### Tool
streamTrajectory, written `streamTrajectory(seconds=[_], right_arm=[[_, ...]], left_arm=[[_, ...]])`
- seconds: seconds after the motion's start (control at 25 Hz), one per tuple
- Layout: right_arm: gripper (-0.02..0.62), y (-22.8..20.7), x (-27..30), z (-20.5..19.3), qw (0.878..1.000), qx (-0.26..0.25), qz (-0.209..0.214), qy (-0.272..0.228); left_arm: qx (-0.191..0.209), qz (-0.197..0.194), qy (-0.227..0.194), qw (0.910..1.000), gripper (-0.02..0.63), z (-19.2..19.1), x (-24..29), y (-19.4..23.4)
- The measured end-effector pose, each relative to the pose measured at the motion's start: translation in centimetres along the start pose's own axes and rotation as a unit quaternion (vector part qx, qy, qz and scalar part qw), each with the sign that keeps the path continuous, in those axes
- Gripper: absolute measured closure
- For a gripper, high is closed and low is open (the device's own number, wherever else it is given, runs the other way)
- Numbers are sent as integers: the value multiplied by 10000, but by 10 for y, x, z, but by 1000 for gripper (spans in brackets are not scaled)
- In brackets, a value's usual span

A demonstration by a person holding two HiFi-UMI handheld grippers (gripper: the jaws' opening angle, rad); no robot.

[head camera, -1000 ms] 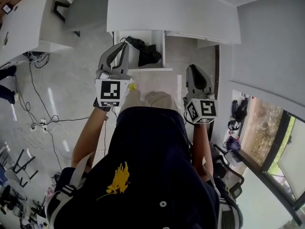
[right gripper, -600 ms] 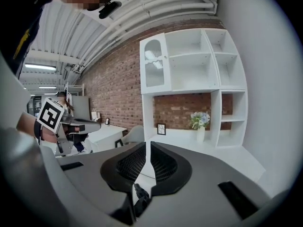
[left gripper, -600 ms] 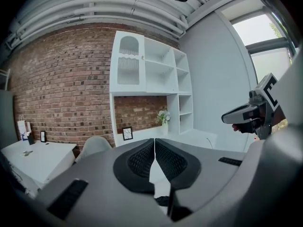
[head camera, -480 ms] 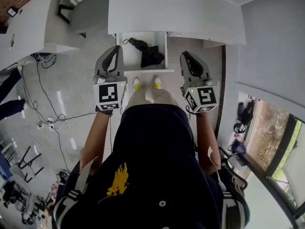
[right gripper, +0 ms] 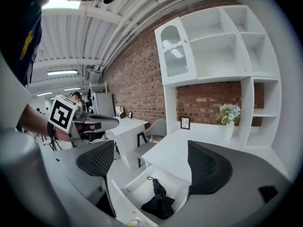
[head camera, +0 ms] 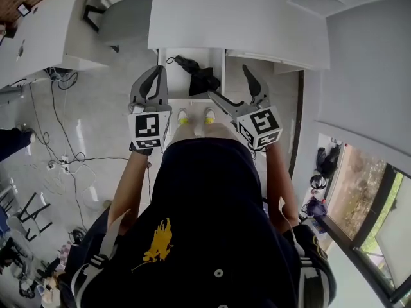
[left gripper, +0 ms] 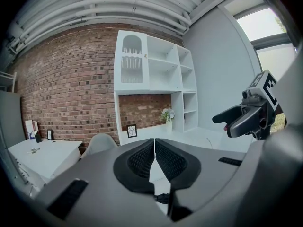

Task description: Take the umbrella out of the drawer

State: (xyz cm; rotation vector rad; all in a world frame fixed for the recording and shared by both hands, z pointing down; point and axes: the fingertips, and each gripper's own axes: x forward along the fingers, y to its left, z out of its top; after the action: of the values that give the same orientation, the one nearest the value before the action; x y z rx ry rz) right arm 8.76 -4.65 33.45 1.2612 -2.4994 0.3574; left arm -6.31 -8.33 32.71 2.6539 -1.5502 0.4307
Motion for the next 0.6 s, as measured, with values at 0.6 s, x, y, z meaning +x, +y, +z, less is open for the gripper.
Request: streamTrajectory(seconds=[0.6], right_arm=[[114,-31,54,-119,9851,78,-39,1716]], left_arm=[[-268,198,387,9987,584,-50,-1,-5]])
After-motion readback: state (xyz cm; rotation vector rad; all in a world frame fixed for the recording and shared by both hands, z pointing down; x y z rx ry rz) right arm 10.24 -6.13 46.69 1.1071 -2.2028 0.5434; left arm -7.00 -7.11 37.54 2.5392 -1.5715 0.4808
